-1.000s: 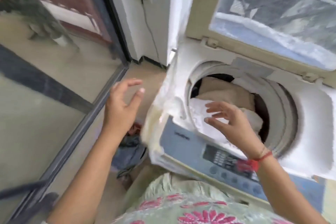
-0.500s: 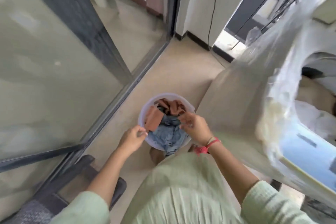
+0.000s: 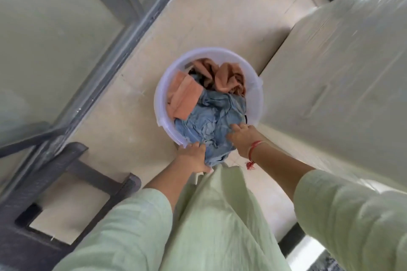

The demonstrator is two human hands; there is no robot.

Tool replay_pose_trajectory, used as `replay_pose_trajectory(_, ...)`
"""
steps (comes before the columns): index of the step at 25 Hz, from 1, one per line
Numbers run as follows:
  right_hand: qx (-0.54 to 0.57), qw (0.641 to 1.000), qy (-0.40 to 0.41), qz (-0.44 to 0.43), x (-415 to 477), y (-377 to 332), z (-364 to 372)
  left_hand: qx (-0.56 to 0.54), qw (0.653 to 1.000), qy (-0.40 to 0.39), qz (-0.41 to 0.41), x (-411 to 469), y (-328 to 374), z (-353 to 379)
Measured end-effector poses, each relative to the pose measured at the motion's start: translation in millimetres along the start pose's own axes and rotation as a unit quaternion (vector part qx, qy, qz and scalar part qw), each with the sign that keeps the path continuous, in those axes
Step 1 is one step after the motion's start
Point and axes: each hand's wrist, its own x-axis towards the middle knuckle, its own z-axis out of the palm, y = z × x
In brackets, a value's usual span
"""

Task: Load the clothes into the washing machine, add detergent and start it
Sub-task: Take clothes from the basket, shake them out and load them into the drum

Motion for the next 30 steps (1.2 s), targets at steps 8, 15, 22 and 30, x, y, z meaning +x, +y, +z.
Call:
replay_pose_trajectory(8,0.230,0.971,0.062,0.009,-29.6,3.4,-8.1,-0.272,0.939,0.204,0.057,-45.8,-0.3,-12.9)
replay_pose_trajectory(15,0.453,0.831,0.320,0.047,-149.6,1.1,-132.4,-0.354,0.810,0.456,0.104,-172.0,28.1,-92.7)
replay_pose_trajectory(22,0.477,0.716,0.507,0.044,-314.2,-4.2,-236.8,-0.067,0.844,0.491,0.207,-306.3,53.0,-198.2)
replay_pose_trajectory(30,0.517,0.589,0.620,-0.037,-447.8,0.1,-301.3,-0.097,0.689,0.673,0.252,-455.6,124.4,-283.9)
